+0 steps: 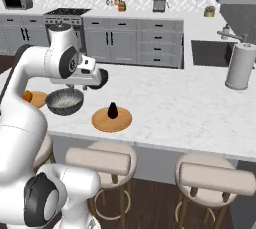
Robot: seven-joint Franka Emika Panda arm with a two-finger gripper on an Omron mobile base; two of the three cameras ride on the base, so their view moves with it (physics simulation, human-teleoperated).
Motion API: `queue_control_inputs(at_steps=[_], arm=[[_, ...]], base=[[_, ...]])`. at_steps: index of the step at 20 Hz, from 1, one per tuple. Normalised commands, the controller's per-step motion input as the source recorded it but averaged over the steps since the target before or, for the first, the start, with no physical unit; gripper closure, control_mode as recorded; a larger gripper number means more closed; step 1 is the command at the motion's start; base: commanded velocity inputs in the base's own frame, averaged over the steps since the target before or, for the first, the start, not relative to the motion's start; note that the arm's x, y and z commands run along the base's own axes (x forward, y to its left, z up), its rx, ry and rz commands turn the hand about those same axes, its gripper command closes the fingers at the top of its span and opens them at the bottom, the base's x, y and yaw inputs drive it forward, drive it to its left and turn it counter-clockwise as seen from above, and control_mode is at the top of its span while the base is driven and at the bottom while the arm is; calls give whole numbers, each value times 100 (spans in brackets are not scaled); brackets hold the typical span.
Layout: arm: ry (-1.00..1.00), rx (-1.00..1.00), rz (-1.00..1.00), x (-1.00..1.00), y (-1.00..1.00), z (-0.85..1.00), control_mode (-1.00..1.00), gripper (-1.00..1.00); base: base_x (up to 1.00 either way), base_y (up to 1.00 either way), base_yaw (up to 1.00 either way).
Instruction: Pick the chicken drumstick and avocado from their plates and place them in the bowl. Then put the bowl in the fridge.
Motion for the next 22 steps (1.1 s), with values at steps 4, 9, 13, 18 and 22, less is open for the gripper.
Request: queue_control_inputs(at_steps=[4, 9, 13, 18, 22], arm=[[0, 0, 0, 0, 0, -1, 100, -100], [0, 0, 0, 0, 0, 0, 100, -100], [0, 0, 0, 0, 0, 0, 100, -100], [0, 0, 0, 0, 0, 0, 100, -100], [0, 0, 0, 0, 0, 0, 100, -100]], base=[[0, 12, 0], [0, 71, -3], [2, 58, -2], [24, 55, 0], [55, 53, 0]])
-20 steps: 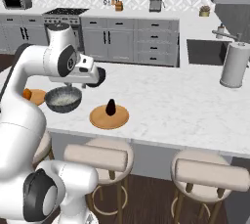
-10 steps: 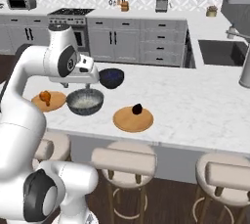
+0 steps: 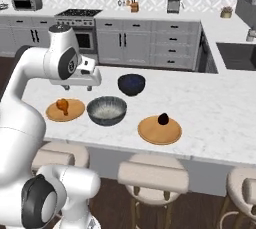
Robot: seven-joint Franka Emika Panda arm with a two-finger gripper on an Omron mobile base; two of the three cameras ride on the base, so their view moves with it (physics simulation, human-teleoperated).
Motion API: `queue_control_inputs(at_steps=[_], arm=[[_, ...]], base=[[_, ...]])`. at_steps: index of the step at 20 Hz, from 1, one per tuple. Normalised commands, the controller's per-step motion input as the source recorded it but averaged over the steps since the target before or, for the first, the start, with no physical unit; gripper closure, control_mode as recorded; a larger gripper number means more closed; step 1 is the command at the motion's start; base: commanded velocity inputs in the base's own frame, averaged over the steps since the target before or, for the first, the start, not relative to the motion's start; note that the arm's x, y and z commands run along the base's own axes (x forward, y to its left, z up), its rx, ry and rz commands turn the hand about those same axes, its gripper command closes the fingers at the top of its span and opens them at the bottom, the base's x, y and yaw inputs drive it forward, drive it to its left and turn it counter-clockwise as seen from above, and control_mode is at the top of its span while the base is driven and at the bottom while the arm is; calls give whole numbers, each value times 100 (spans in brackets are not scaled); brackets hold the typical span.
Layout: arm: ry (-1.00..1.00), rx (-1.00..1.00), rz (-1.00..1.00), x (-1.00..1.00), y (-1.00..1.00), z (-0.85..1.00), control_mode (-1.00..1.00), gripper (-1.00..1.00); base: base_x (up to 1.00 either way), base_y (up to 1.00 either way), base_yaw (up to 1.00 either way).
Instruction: Pick the chicken drumstick and avocado from their plates and place them in the bowl. Then put the bowl in the fridge.
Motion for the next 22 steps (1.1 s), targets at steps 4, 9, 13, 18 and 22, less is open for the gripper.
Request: queue_control_inputs(at_steps=[4, 9, 13, 18, 22], arm=[[0, 0, 0, 0, 0, 0, 100, -100], [0, 0, 0, 0, 0, 0, 100, -100], [0, 0, 0, 0, 0, 0, 100, -100], [0, 0, 0, 7, -6, -5, -100, -100], [1, 0, 0, 25, -85, -24, -100, -100]], base=[[62, 45, 0], [66, 0, 0], [56, 0, 0], [43, 0, 0], [0, 0, 0]])
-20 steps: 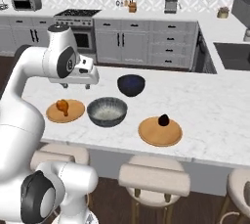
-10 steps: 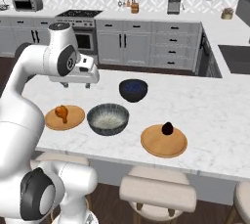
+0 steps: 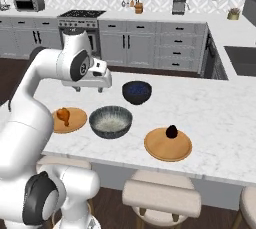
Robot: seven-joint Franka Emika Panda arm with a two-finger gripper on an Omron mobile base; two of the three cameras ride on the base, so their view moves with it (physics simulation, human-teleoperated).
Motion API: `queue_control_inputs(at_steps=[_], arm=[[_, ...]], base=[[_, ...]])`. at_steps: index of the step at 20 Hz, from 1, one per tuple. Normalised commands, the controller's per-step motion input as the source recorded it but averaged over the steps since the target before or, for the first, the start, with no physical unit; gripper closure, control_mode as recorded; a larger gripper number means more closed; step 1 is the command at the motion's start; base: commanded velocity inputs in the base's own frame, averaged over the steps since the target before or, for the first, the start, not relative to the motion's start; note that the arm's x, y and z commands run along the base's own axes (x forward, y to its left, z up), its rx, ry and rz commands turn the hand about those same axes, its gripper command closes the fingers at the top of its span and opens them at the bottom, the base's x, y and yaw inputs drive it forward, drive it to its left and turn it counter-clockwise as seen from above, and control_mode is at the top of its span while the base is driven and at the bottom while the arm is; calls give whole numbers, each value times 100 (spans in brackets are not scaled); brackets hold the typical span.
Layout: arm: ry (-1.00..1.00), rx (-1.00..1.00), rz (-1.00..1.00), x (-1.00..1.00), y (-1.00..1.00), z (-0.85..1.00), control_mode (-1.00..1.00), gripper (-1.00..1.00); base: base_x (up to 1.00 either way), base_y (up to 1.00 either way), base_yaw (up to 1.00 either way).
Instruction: Pick the chicken drumstick and avocado from their plates and place them in the bowl. Then put the bowl in the fridge.
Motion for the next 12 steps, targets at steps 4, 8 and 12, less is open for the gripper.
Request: queue_control_inputs(at_steps=[4, 8, 12], arm=[[1, 0, 0, 4, -100, -23, -100, -100], [2, 0, 0, 0, -100, -19, -100, -100], [3, 0, 0, 0, -100, -23, -100, -100]], base=[[0, 0, 0], [0, 0, 0], [0, 0, 0]])
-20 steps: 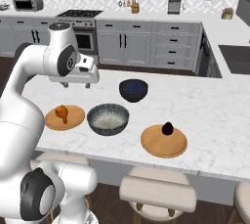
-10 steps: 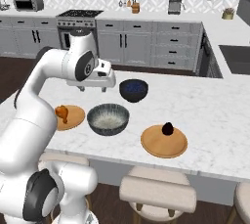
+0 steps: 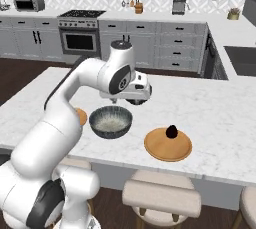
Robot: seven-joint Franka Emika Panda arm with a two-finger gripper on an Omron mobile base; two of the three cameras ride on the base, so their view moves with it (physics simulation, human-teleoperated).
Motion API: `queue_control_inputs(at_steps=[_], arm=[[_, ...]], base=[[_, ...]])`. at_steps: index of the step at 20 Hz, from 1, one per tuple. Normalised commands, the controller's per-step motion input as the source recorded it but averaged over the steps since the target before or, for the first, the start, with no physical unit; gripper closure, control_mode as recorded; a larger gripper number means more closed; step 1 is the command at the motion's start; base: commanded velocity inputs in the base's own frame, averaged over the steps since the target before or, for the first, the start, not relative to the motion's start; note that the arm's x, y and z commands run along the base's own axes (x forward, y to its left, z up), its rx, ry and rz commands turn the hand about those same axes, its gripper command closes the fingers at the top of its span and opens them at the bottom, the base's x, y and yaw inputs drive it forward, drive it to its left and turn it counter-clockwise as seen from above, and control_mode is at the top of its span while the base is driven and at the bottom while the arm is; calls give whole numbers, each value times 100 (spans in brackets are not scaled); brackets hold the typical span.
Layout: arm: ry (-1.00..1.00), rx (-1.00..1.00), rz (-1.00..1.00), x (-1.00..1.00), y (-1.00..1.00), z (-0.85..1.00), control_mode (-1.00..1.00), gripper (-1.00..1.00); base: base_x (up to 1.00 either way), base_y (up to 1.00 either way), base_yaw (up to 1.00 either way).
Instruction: Pick the chicken drumstick and avocado from their plates and place them in the bowl. Then put the bowl in the fridge.
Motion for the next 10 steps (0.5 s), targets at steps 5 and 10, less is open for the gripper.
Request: queue_control_inputs(at_steps=[5, 10], arm=[[17, 0, 0, 41, -100, -41, -100, -100], [12, 3, 0, 55, -98, -41, -100, -100]], base=[[0, 0, 0], [0, 0, 0]])
